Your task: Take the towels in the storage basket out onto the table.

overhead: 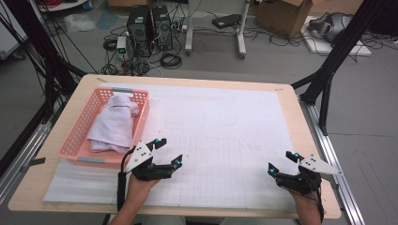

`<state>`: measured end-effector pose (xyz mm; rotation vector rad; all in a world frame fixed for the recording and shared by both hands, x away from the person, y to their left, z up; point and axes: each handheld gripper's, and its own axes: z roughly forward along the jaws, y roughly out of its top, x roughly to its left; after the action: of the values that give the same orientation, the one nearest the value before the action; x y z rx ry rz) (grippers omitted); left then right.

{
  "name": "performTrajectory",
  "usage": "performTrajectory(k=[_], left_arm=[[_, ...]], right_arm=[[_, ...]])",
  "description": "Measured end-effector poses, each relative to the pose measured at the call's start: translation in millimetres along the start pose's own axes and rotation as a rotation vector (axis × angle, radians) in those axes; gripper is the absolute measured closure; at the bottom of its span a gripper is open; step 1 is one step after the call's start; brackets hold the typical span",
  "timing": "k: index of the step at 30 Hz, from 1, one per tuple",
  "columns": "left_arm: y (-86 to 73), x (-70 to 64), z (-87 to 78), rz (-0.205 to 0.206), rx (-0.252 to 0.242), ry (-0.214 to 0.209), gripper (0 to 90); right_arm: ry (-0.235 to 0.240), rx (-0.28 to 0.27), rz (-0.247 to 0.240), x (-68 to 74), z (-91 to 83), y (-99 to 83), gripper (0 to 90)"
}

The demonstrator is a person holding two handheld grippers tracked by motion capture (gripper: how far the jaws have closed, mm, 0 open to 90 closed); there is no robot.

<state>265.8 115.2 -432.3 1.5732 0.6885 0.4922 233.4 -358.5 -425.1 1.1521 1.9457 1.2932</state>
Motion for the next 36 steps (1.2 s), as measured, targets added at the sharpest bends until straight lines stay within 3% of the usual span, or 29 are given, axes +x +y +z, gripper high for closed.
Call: performTrajectory(k=[4,15,20,26,36], left_arm=[[-0.9,0.5,1.3,-0.011,0.006,-0.001,16.9],[-2.1,-2.5,-0.6,-0.010,0.015,-0.010,16.7],[4.0,-6.2,-3.2,-0.023,-0.014,-0.022,17.0],[12.2,-9.8,-1.9,-0.024,-0.035,-0.044,17.3],[22.1,-8.1,-4.9,-0.015,-0.003,-0.038,17.2]], right_arm=[[-0.004,0.003,-0.007,-2.3,1.0,-1.0,14.7],[0.004,0.007,0.040,-11.3,8.7,-1.0,14.7],[0.008,0.015,0.027,-4.8,5.5,-1.9,14.7],[0.009,0.017,0.035,-10.2,8.7,-2.5,14.8],[0.024,0.033,0.021,-9.5,10.3,-3.6,14.7]])
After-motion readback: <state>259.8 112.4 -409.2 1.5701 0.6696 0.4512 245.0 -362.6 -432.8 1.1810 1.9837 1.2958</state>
